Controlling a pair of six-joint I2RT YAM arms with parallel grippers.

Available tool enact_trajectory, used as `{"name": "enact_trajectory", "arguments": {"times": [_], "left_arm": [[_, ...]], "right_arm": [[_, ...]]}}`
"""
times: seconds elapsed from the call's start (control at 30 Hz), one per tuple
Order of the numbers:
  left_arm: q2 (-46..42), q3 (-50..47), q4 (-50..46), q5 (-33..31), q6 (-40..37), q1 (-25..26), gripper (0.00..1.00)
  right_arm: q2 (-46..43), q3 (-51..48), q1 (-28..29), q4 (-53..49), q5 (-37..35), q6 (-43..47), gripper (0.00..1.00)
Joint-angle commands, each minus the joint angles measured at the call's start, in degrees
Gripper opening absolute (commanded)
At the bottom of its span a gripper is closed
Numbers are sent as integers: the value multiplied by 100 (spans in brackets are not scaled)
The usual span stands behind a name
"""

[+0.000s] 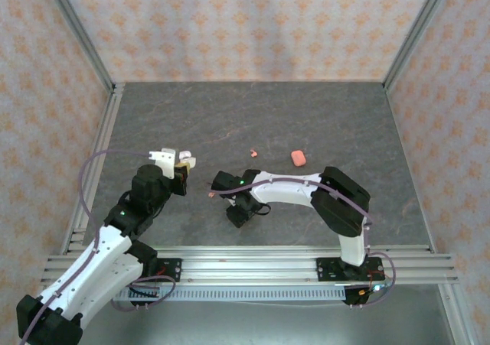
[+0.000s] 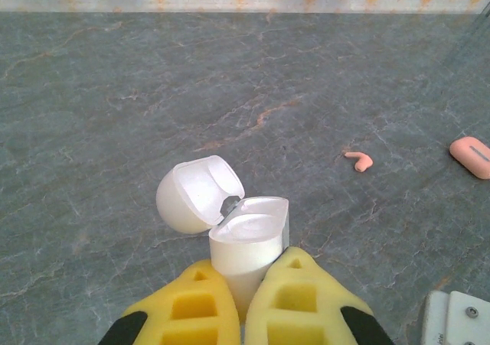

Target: Insert wireless bluetooth earbuds into charging case

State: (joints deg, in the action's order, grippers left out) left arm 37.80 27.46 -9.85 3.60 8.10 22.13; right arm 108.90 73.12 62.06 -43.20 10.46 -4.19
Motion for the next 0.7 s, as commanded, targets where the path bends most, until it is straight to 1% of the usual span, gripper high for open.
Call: {"name": "enact_trajectory", "arguments": {"times": [0.0,0.07,0.17,0.4,0.57,0.67], "left_arm": [[10,57,199,-32,53,1,0],[23,65,195,-23,43,7,0],[26,75,198,-14,26,1,0],[-26,94,141,-43,-45,2,0],[-19,110,128,-26,-98,2,0],[-1,141,123,17,-86,0,0]], "right_arm": [[53,78,-10,-318,-252,69,54],[52,74,-11,-326,-344,-1,52],[68,116,-10,-313,-439,-127,46],[210,273,-85,-428,-696,-583,25],[138,310,-281,-276,-802,-1297,22],[75,403,-476,-111,-712,-1629,21]]}}
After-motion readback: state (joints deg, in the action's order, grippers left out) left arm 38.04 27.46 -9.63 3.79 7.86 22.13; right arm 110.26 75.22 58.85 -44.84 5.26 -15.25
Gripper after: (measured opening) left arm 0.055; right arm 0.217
